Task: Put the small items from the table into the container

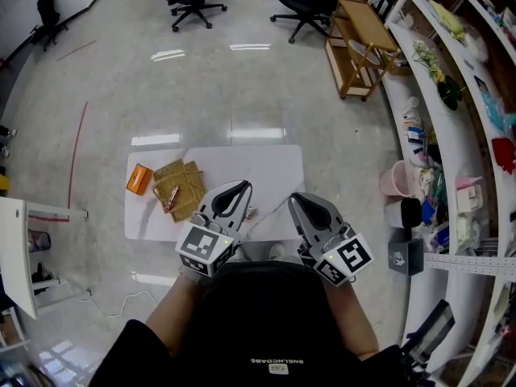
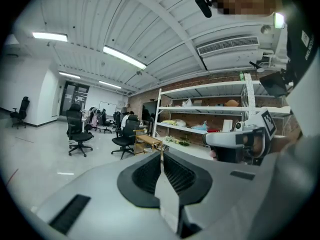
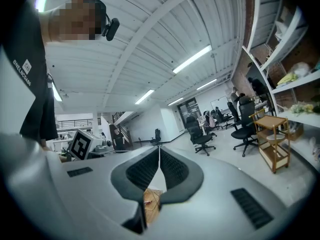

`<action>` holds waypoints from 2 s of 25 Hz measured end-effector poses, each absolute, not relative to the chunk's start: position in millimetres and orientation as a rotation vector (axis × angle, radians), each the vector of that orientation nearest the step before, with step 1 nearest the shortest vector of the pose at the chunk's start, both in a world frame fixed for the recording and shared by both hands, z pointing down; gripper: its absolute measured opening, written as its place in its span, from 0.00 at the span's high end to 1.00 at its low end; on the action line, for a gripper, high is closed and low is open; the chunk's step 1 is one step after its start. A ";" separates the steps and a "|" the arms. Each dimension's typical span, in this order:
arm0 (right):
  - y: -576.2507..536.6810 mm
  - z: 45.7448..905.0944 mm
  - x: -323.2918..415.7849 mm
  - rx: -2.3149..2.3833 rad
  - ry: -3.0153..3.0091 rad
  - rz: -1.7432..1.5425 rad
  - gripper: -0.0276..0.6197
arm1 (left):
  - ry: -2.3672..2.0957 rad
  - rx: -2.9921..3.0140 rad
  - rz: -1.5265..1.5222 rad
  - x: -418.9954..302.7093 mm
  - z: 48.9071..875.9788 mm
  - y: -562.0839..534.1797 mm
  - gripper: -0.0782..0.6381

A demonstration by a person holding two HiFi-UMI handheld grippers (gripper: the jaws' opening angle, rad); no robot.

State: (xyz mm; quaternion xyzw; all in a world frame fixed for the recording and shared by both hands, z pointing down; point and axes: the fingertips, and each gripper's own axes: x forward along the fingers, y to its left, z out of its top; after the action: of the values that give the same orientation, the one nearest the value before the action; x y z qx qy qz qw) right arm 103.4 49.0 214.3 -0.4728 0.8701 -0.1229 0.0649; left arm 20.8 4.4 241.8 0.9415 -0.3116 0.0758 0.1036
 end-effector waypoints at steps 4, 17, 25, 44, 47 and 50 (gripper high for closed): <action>48.6 219.9 105.5 -1.439 2.626 -0.402 0.94 | -0.932 2.750 0.283 18.0 261.2 0.1 0.88; 40.4 250.7 102.2 -1.523 2.618 -0.544 0.94 | -0.904 2.610 0.564 1.8 363.5 -14.1 0.79; 32.6 269.4 99.0 -1.584 2.614 -0.607 0.94 | -0.835 2.493 0.782 -16.3 453.6 -22.8 0.72; 45.3 325.7 104.6 -1.687 2.643 -0.755 0.94 | -0.669 2.298 1.096 -15.7 630.5 -15.6 0.60; 47.6 334.2 105.2 -1.687 2.646 -0.781 0.94 | -0.651 2.263 1.132 -15.1 654.6 -11.5 0.59; 52.0 343.7 106.6 -1.691 2.644 -0.817 0.94 | -0.618 2.237 1.179 -12.4 680.9 -4.9 0.57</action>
State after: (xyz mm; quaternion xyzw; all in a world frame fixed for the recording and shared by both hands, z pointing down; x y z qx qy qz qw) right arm 106.6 52.0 343.7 -0.5207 0.8142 -0.2517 -0.0505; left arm -12.4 -4.9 680.9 0.8284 -0.2290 0.4366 0.2660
